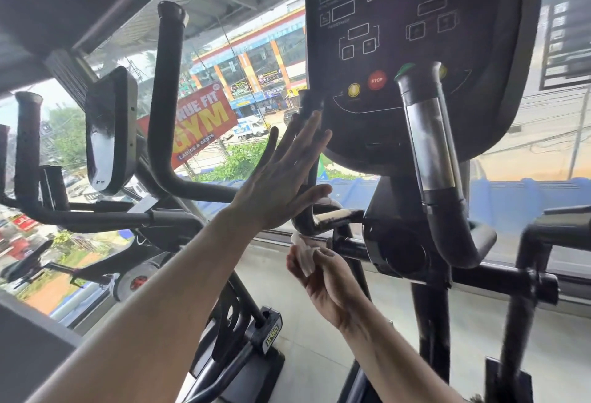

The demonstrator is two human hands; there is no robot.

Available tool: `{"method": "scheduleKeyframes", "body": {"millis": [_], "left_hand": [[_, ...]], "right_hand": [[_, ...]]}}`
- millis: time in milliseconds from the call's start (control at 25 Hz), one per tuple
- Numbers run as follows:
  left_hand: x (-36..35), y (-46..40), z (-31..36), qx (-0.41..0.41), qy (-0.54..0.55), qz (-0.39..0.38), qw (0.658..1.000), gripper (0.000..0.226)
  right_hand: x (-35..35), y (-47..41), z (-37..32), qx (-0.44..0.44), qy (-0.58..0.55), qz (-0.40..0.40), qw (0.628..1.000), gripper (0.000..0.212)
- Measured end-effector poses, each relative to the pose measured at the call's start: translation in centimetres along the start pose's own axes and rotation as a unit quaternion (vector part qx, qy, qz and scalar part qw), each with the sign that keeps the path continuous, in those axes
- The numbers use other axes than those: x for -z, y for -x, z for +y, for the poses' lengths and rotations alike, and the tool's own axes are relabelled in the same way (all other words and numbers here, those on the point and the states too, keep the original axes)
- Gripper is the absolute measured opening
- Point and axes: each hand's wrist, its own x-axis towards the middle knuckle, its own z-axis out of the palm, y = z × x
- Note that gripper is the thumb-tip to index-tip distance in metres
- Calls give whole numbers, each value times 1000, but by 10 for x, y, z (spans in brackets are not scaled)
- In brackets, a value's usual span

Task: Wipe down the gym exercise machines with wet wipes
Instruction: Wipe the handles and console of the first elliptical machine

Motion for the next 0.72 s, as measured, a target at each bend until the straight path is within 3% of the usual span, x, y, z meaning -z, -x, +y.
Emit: {"method": "scheduleKeyframes", "body": {"millis": [80,160,280,400,560,720], "left_hand": [[-1,1,2,4,4,10,1000,85],[-2,1,5,13,8,25,1000,83],[-11,5,25,49,29,66,996,84],[-34,25,54,59,29,103,993,80],[-76,62,80,51,12,118,992,76],[-118,79,113,49,47,55,996,78]], "right_hand": [[30,23,-11,26,180,31,983,25],[61,47,-29,61,318,107,940,18],[99,81,-63,122,366,200,901,8],[129,103,-94,180,431,262,844,11],[158,137,-136,254,526,328,742,14],[163,145,-185,305,625,342,631,21]]}}
